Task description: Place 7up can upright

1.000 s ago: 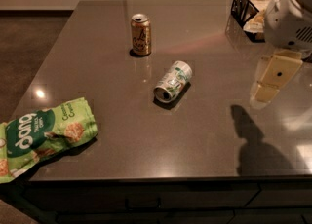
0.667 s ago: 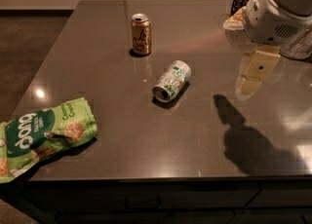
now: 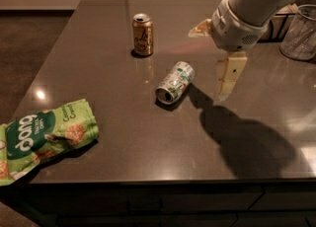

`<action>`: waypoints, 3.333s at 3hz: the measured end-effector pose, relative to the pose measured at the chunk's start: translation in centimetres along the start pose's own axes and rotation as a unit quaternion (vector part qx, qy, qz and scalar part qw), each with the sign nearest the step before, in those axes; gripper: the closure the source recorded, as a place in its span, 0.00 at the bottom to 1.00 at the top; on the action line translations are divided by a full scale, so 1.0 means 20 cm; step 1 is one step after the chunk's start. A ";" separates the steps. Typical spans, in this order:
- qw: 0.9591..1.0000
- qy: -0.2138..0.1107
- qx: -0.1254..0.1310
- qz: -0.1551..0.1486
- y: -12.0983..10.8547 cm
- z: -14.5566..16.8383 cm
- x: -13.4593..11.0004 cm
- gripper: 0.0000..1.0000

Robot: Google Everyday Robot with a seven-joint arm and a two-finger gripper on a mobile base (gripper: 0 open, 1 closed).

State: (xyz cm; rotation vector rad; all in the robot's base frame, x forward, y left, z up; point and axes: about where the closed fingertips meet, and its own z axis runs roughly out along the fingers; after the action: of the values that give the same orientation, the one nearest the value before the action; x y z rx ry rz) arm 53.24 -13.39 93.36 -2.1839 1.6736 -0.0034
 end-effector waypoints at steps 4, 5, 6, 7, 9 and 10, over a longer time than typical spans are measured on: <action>0.955 -0.011 -0.108 -0.276 -0.12 0.40 -0.19 0.00; 0.948 -0.011 -0.137 -0.287 -0.07 0.43 -0.23 0.00; 0.947 -0.010 -0.152 -0.283 -0.03 0.46 -0.26 0.17; 0.950 -0.003 -0.167 -0.262 0.00 0.49 -0.28 0.42; 0.973 -0.008 -0.149 -0.176 -0.05 0.41 -0.33 0.87; 0.989 -0.042 -0.120 -0.080 -0.12 0.28 -0.34 1.00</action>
Offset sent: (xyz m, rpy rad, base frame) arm 0.0479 0.0554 -0.0559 -0.1363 -0.0601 0.5128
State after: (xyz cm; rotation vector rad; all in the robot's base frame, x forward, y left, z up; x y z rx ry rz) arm 54.88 -4.83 90.59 -2.4527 1.5155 0.2570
